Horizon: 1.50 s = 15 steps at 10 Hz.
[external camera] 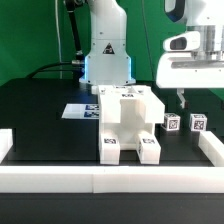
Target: Assemble chair
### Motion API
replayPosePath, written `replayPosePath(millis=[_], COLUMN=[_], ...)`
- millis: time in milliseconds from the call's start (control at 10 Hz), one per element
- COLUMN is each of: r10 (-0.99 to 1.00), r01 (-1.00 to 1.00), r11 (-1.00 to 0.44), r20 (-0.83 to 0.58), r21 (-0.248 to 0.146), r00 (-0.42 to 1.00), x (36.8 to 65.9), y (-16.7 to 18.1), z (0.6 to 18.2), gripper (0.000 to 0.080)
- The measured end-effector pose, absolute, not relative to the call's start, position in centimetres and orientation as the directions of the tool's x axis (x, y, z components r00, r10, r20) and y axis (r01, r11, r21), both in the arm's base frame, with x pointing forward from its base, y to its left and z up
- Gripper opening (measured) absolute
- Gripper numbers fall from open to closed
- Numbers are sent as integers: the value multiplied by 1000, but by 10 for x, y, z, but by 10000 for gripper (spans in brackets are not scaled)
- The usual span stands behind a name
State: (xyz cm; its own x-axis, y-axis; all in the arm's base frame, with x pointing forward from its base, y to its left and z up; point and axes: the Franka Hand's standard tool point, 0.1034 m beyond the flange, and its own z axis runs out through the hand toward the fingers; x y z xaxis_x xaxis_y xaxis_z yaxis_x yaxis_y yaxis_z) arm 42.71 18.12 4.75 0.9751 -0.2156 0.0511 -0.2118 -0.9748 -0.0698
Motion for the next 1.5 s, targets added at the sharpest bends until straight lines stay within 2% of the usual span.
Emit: replayPosePath(millis=[400,700,1300,1500], r10=[-191,-185,-185,-183], r01=[-187,-182,-183,-182], r11=[-980,-982,-982,-983], r20=[55,49,40,43], r21=[-66,-54,-44,-35], r00=[980,982,982,982], x=[423,420,416,413], y=[193,189,186,183], z=[38,29,22,14], gripper=[649,649,649,649])
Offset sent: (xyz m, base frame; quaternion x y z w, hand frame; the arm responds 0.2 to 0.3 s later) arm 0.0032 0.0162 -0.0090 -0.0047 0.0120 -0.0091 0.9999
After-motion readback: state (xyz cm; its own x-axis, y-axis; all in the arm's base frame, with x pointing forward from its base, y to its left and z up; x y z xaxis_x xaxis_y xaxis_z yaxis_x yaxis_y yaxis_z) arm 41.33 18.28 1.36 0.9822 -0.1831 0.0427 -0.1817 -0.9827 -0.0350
